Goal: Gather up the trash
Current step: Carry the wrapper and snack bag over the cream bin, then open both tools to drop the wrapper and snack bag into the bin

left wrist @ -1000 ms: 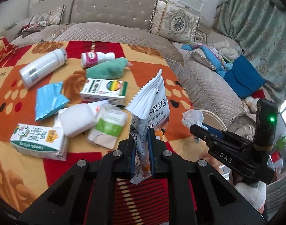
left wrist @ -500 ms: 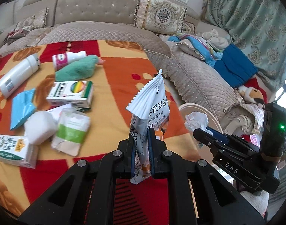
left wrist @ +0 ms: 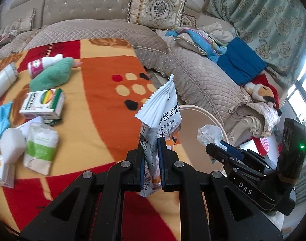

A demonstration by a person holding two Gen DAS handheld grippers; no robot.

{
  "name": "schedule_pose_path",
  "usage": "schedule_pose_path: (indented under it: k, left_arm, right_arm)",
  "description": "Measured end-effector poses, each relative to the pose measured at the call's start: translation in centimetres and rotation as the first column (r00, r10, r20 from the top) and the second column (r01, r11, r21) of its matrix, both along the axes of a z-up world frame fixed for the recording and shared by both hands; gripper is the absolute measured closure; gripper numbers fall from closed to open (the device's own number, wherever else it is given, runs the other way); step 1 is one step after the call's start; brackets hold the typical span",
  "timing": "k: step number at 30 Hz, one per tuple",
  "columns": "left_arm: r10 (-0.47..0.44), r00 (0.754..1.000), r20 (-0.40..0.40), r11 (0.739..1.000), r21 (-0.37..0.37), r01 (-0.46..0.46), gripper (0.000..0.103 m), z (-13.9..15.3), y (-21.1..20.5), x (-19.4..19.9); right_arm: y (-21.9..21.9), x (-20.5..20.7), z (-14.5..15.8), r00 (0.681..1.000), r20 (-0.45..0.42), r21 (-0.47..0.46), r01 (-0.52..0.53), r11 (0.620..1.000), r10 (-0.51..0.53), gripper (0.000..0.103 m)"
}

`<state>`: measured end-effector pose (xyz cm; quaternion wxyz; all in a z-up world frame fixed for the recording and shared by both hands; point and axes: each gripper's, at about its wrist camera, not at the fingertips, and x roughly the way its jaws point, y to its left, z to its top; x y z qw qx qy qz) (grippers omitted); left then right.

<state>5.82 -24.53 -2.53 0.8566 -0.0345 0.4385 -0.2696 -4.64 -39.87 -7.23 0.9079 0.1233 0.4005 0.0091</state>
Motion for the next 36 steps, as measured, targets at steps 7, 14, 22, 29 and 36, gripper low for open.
schedule_pose_path:
  k: [7,14,22,29,36]
  left_arm:
    - [-0.052,0.999,-0.005,0.999,-0.007,0.052,0.094,0.0,-3.0,0.0]
    - [-0.091,0.995,-0.031,0.996,-0.006,0.091,0.094,-0.6,-6.1,0.4]
    - [-0.12,0.992,-0.049,0.993,-0.013,0.119,0.094,-1.1,-9.0,0.9]
    - [-0.133,0.988,-0.074,0.991,-0.016,0.132,0.094,-2.0,-10.6,1.5]
    - [-0.144,0.984,-0.1,0.989,-0.02,0.143,0.094,-3.1,-11.8,2.0]
  right_arm:
    - [-2.5,-0.9,-0.3,0.999,-0.01,-0.004,0.053,0.999,-0.053,0.074]
    - [-4.7,-1.5,-1.3,0.995,-0.036,-0.002,0.094,0.996,-0.094,0.074]
    - [-6.6,-1.7,-2.5,0.99,-0.063,0.011,0.129,0.992,-0.128,0.074]
    - [-7.8,-1.8,-3.4,0.985,-0.085,0.014,0.149,0.989,-0.147,0.074]
    - [-8.5,-1.8,-4.2,0.98,-0.109,0.018,0.169,0.986,-0.166,0.074]
